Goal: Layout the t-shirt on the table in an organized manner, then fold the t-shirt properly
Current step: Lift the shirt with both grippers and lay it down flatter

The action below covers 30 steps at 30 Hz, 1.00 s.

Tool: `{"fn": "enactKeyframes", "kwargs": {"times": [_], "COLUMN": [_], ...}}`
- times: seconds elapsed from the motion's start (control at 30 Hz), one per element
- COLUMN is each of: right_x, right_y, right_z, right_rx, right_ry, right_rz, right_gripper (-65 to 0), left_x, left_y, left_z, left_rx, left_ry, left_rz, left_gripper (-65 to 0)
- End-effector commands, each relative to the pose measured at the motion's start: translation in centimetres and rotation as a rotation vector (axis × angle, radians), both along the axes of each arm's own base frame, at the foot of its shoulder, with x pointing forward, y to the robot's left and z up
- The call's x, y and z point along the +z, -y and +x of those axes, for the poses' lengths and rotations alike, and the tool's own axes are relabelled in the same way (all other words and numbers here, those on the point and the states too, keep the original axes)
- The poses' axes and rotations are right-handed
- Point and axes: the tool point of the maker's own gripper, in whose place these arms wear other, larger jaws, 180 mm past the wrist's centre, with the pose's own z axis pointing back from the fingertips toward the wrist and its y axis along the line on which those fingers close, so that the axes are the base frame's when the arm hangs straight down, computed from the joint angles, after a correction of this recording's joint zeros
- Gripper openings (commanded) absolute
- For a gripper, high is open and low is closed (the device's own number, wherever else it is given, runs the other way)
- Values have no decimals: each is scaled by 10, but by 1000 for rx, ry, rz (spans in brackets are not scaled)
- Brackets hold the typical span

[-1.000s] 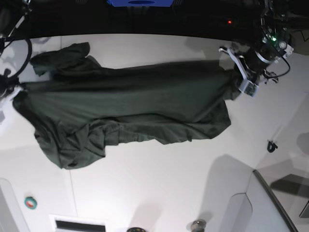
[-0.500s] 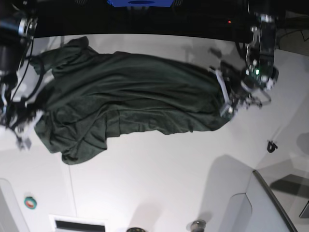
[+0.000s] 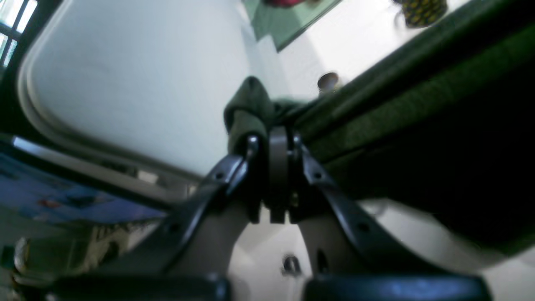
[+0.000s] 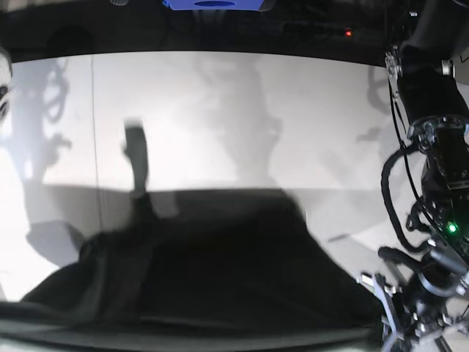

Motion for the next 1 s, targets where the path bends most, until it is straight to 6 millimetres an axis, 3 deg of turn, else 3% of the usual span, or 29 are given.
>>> {"fn": "enactKeyframes", "kwargs": {"times": [0.0, 0.1, 0.23, 0.3, 0.43, 0.53, 0.63, 0.73, 0.83, 0.9, 0.97], "right_x": [-8, -74, -184, -236, -301, -318, -318, -314, -302, -293, -274], "right_y": [7, 3, -9, -19, -31, -33, -32, -28, -23, -20, -18], "right_z": [-10, -36, -84, -114, -162, -178, -179, -174, -149, -117, -71], "right_rx": [-26, -33, -45, -49, -74, -86, -87, -84, -77, -49, -14], "right_ry": [-29, -168, -363, -468, -620, -666, -671, -665, -623, -620, -574], "right_rz": [-30, 22, 188, 264, 370, 399, 394, 381, 375, 317, 265], "right_gripper": [-648, -648, -648, -648, -648, -648, -648, -647, -645, -645, -645], "left_x": [-4, -57, -154, -193, -252, -274, -275, -275, -275, -273, -266], "left_y": [-14, -17, -1, -3, -22, -37, -48, -56, -61, -56, -42], "left_z": [-6, -30, -87, -120, -176, -200, -201, -189, -163, -136, -102], "left_rx": [46, 63, 11, 18, 72, 118, 130, 133, 140, 97, 28], "left_ry": [-7, -122, -325, -427, -602, -677, -688, -685, -671, -668, -655], "left_rz": [4, -37, -86, -108, -124, -128, -108, -91, -97, -54, 44], "left_gripper": [-650, -650, -650, -650, -650, -650, -650, -650, -650, -650, -650]}}
